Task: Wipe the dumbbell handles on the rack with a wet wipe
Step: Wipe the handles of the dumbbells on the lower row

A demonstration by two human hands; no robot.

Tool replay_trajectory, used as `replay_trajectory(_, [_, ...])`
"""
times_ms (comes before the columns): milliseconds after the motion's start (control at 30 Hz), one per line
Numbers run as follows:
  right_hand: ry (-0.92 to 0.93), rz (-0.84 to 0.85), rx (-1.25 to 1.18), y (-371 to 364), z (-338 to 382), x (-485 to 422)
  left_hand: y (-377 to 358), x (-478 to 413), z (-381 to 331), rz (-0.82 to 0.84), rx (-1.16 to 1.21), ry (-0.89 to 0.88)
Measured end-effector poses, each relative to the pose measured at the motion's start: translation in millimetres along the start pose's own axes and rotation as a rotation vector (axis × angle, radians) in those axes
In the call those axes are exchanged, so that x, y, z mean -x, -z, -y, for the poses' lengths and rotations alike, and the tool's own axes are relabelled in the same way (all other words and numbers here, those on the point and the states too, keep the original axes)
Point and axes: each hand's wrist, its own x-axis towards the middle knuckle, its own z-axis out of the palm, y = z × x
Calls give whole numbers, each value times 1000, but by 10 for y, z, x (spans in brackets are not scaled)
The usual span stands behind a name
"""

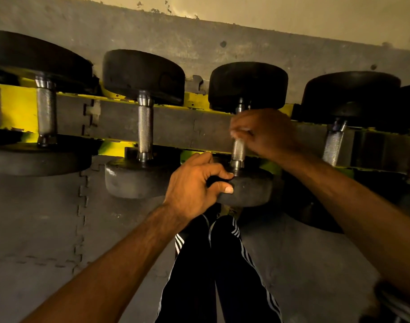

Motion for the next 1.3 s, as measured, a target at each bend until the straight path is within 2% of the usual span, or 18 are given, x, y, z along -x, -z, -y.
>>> replay_trajectory(67, [25,-106,19,-64,-87,61,-3,6,3,-7,0,0])
replay_trajectory(167, [179,-41,42,-234,-13,305,-2,2,3,-3,-7,4])
replay_trajectory(233, [159,-20,-10,-245,-40,323,-4,-11,1,13,9,18])
replay_trajectory(367, [-163,-335,-264,-197,-91,113,6,-40,18,47,31,29])
replay_trajectory(400, [-242,-358,-322,-213,-58,123,13,-44,26,55,32,28])
replay_trajectory(533, [-568,-124,-599,-286,79,422,24,-55,13,67,21,39])
replay_trajectory(633, [-730,-125,-916,-219,4,367,16,-49,9,66,24,63])
replay_trajectory(733, [-834,-200,-1242,-233,-103,50,30,-75,3,94,53,101])
replay_trajectory(833, [-880,-9,-1457,-304,-210,43,55,-127,-27,126,49,135])
replay_trajectory(900, [-902,187,-1454,-293,-267,249,61,-145,-48,140,29,146])
replay_trajectory(967, [-917,264,-1431,-292,-332,337,57,-135,-56,128,18,144])
replay_trajectory(1033, [-919,191,-1438,-278,-331,216,47,-118,-51,110,18,148])
replay_trajectory(1133, [-932,-77,-1585,-268,-254,-18,37,-95,-42,105,25,155])
replay_trajectory(1167, [-926,-115,-1584,-281,-237,-24,35,-96,-42,105,27,156])
replay_trajectory(1300, [-896,-42,-1303,-305,-153,344,37,-102,-40,111,51,151])
